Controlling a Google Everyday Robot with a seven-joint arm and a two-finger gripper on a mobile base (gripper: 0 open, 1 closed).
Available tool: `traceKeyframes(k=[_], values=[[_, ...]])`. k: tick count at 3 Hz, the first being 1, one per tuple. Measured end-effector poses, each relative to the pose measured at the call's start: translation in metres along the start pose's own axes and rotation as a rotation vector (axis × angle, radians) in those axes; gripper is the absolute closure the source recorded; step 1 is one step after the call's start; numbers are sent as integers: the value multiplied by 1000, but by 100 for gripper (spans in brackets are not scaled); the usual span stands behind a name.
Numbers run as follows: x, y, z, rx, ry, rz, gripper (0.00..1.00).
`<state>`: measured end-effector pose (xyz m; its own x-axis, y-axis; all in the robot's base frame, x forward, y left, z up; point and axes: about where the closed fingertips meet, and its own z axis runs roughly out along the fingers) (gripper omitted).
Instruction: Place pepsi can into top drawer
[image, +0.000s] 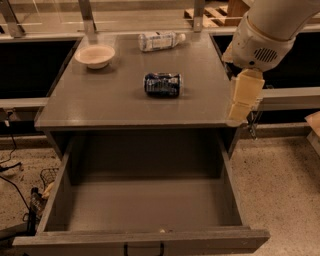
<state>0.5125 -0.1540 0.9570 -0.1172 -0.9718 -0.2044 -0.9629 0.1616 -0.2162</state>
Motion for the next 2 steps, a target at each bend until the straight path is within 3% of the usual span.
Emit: traceKeyframes(k=[1, 2], values=[[-2, -6, 2, 6, -9, 5, 0], [-29, -42, 11, 12, -35, -22, 0]])
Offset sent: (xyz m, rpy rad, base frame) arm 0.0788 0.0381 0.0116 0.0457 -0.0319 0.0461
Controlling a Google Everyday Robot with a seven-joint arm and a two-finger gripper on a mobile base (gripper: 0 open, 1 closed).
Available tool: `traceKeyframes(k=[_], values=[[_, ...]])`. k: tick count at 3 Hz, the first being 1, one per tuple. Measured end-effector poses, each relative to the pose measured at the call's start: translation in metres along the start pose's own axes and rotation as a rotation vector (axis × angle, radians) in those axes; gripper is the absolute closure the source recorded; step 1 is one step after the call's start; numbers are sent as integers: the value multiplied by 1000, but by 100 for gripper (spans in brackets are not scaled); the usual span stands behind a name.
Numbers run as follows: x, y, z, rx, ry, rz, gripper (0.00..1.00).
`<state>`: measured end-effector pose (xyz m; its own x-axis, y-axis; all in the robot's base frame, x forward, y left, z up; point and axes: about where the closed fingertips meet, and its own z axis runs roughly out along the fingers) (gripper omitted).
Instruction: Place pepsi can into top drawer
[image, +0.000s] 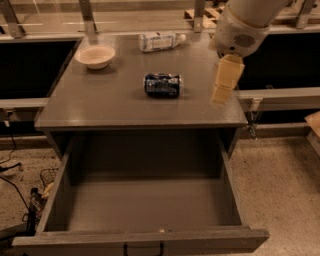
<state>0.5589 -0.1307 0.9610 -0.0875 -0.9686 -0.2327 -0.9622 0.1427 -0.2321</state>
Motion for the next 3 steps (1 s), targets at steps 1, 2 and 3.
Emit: traceKeyframes(k=[1, 2, 3], values=[[-48, -52, 46, -43, -30, -48, 0], [-48, -52, 46, -43, -30, -48, 0], [-51, -55, 46, -23, -50, -41, 0]])
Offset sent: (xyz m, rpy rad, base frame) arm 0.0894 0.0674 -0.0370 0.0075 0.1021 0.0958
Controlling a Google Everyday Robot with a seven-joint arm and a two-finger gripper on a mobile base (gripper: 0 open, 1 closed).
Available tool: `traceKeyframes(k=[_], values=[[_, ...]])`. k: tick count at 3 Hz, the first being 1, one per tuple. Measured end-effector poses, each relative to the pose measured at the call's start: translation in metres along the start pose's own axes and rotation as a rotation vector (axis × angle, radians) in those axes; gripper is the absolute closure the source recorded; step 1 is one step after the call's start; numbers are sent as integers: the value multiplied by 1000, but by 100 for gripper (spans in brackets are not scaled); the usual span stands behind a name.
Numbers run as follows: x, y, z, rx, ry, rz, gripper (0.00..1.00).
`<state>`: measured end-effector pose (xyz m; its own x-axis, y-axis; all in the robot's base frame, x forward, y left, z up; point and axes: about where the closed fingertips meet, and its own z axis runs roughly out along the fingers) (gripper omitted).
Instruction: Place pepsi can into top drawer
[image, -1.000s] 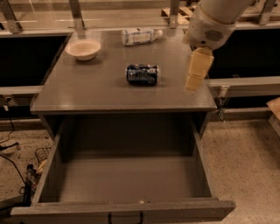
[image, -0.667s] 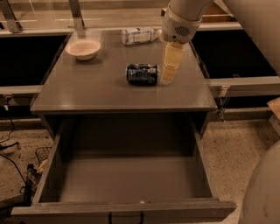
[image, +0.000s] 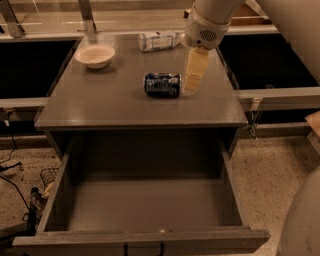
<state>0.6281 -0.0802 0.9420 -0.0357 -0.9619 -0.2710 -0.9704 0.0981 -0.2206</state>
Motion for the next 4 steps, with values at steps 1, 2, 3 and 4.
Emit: traceKeyframes(k=[1, 2, 3, 4], values=[[-12, -13, 12, -9, -22, -1, 0], [-24, -27, 30, -34, -32, -9, 0], [-31, -35, 48, -61, -33, -13, 0], [-38, -43, 81, -109, -18, -15, 0]])
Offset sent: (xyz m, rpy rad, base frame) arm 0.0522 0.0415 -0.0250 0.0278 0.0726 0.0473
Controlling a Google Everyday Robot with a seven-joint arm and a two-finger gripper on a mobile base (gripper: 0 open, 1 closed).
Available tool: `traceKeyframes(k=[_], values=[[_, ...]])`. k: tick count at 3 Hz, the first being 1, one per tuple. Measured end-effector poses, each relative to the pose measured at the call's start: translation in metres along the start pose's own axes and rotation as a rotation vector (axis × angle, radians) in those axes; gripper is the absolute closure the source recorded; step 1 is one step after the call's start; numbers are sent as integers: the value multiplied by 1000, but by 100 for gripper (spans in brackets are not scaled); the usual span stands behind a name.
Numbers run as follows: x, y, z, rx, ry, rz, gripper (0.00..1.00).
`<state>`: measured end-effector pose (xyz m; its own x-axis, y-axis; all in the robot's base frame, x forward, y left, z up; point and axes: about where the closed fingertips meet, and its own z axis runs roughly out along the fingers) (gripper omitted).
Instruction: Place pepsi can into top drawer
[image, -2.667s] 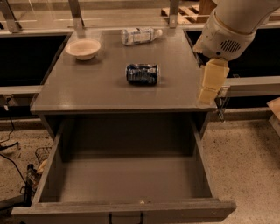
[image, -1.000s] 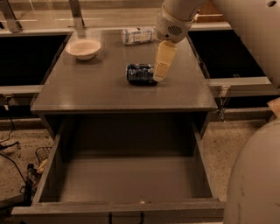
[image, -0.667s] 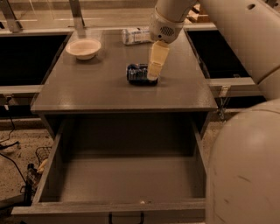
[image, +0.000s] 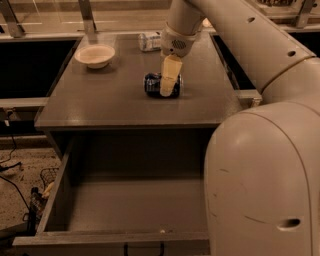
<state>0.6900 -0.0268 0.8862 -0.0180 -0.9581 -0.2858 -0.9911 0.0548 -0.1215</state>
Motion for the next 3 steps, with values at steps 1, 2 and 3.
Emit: traceKeyframes(k=[1, 2, 3], values=[[0, 0, 1, -1, 0, 0, 0], [1, -7, 9, -5, -3, 11, 0], [10, -16, 26, -25, 6, 37, 0]])
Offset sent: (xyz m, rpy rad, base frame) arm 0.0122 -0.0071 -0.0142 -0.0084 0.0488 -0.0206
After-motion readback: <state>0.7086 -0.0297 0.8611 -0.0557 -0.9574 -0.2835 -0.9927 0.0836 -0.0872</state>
